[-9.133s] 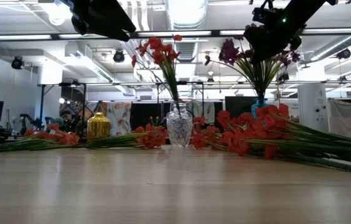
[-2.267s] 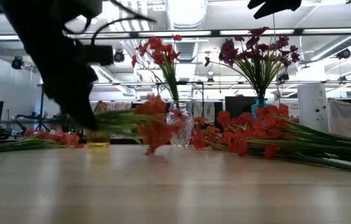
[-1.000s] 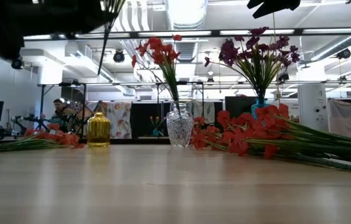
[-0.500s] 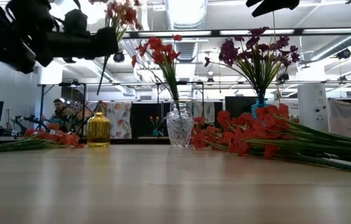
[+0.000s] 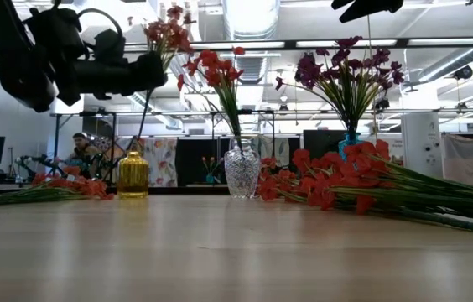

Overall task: Sort flowers into vase by color
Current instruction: Put the orange flowers into the yellow vase

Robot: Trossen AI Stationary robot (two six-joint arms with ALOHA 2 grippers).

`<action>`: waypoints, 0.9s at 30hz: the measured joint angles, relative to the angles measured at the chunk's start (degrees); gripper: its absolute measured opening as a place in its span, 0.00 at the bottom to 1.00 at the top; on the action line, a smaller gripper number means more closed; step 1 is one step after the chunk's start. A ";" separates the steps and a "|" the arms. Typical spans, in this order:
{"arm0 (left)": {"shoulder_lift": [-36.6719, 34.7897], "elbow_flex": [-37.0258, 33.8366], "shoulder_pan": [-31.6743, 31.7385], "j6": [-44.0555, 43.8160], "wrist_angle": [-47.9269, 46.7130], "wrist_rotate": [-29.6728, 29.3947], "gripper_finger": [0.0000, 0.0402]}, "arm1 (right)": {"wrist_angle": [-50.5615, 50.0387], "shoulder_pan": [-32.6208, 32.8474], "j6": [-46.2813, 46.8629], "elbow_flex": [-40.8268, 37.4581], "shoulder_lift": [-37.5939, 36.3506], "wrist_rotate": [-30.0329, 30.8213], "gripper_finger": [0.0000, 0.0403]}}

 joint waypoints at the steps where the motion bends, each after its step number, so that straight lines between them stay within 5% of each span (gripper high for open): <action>1: 0.16 -0.01 0.22 0.98 -0.02 0.10 0.00 | 0.00 0.00 0.00 0.00 0.00 0.00 0.69; 27: 5.95 0.00 1.68 -1.04 -0.03 -3.20 0.00 | -0.02 -0.01 -0.07 0.00 0.00 0.00 0.69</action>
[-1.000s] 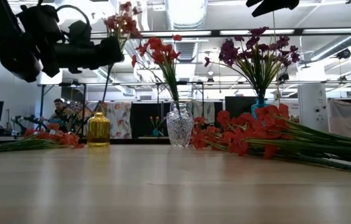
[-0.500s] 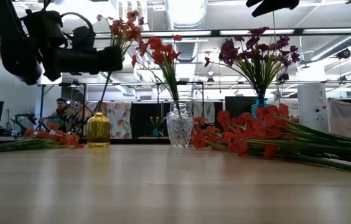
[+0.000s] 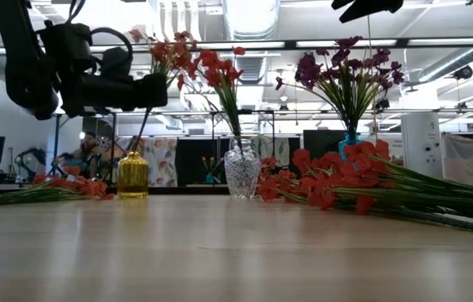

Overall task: Sort flowers into vase by color
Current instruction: Put the orange flowers into the yellow vase

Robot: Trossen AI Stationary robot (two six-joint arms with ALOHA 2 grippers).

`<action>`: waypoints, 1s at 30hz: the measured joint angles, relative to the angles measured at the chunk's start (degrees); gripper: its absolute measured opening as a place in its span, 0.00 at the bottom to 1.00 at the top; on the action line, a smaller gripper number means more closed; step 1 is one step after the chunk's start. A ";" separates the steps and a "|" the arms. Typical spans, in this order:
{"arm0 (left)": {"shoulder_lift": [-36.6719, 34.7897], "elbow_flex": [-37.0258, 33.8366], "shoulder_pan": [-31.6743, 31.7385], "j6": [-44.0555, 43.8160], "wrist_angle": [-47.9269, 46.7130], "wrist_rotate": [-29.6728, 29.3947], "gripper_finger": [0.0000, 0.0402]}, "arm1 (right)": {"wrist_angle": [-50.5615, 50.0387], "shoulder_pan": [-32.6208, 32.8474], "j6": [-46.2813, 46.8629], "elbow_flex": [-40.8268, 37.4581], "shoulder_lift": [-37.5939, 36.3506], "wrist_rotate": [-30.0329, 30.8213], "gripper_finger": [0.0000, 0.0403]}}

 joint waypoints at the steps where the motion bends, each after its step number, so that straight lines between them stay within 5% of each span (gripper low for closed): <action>1: 0.09 0.00 0.00 -0.02 0.03 0.00 0.00 | 0.00 0.00 0.00 0.00 0.00 0.00 0.69; 30: 2.94 -0.48 -0.02 -3.50 0.01 -0.02 0.03 | -0.01 0.01 -0.02 0.00 0.00 0.02 0.69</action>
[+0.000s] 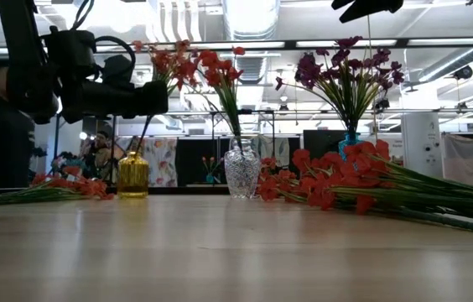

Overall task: Sort flowers into vase by color
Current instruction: Put the orange flowers into the yellow vase

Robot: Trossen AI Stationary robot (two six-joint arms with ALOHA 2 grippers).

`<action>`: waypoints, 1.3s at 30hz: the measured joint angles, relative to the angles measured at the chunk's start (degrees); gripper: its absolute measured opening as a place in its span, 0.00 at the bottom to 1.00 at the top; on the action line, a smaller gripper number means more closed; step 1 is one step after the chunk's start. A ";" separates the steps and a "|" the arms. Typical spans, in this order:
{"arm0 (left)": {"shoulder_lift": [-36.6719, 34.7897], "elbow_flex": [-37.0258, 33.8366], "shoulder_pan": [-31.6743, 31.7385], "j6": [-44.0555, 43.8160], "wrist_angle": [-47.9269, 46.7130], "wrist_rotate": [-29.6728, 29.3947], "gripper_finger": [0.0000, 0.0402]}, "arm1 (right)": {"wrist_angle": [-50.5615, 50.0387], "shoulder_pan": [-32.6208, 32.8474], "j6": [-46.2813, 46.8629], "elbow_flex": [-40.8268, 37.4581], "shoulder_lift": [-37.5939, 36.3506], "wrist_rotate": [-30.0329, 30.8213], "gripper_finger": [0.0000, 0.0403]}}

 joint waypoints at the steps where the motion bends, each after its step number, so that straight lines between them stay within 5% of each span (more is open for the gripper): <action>1: 0.00 0.00 0.00 -0.13 0.00 0.00 0.05 | 0.00 0.00 0.00 0.00 0.00 0.00 0.69; 39: -2.31 -4.20 -3.84 0.70 -0.02 -0.21 0.62 | 0.04 -0.02 1.22 0.00 0.00 0.00 0.69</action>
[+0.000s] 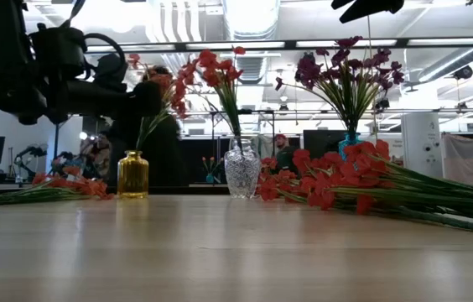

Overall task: Sort flowers into vase by color
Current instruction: Put the orange flowers into the yellow vase

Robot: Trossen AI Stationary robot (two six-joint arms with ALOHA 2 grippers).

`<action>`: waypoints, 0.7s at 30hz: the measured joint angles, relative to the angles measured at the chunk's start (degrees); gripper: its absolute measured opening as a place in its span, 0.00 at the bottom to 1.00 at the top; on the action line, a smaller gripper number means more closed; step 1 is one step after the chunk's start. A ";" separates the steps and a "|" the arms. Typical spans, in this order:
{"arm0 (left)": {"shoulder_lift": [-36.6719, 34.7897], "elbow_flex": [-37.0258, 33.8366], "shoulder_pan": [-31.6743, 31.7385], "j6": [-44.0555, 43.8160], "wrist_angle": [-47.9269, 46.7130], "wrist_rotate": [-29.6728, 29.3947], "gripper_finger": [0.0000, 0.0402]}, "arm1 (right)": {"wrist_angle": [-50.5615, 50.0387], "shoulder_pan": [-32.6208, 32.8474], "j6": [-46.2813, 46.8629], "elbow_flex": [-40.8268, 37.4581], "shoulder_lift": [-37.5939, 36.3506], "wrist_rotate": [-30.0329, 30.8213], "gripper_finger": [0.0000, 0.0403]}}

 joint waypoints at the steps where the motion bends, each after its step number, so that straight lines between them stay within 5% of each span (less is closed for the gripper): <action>1: -0.18 -0.36 -0.04 0.02 0.03 0.00 0.63 | 0.00 0.00 0.02 0.00 0.02 0.00 0.69; 21: -3.13 -5.74 -6.78 -0.35 0.02 0.04 0.73 | 0.08 0.00 -0.09 0.00 0.02 0.42 0.69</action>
